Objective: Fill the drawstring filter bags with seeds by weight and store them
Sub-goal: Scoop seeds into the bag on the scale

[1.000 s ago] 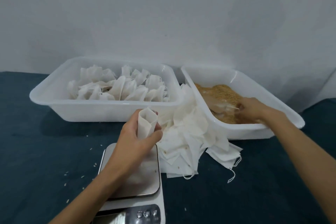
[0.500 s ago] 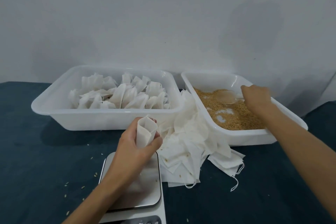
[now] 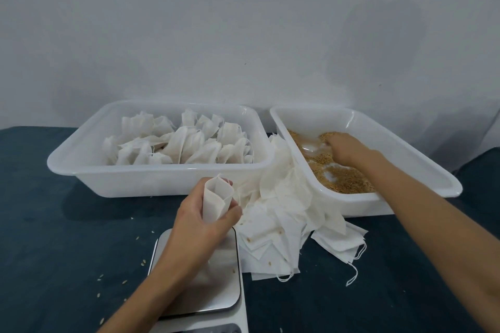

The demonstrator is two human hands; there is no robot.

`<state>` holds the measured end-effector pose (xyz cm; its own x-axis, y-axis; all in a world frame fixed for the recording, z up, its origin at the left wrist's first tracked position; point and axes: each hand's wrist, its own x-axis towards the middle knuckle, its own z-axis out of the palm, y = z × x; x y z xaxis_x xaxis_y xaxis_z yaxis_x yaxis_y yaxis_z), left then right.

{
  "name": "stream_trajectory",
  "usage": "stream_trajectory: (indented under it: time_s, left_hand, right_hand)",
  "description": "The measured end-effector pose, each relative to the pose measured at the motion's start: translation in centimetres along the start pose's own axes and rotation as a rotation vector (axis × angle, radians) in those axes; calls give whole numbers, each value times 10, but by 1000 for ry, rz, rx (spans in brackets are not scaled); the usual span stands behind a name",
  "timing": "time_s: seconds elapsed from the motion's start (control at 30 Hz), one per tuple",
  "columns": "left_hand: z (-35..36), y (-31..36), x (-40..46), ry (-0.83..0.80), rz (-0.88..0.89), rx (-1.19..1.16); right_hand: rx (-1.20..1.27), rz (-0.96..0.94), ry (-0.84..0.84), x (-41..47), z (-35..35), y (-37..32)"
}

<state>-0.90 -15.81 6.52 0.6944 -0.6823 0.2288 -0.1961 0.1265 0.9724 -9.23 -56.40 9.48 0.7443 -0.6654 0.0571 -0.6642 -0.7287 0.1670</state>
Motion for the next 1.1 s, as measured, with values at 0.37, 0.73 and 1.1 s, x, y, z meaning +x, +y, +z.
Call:
stream_trajectory:
  time_s: [0.37,0.73,1.1]
  left_hand:
    - [-1,1,0,-1,4,-8]
    - [-4,6,-1,23,8,-31]
    - [-22,7,-19,-70,0,-15]
  right_hand:
    - [148,62,19,-9,-7,-17]
    - [391,177,203,-62,-32,-6]
    - [711,-457,203,-177,-86,-73]
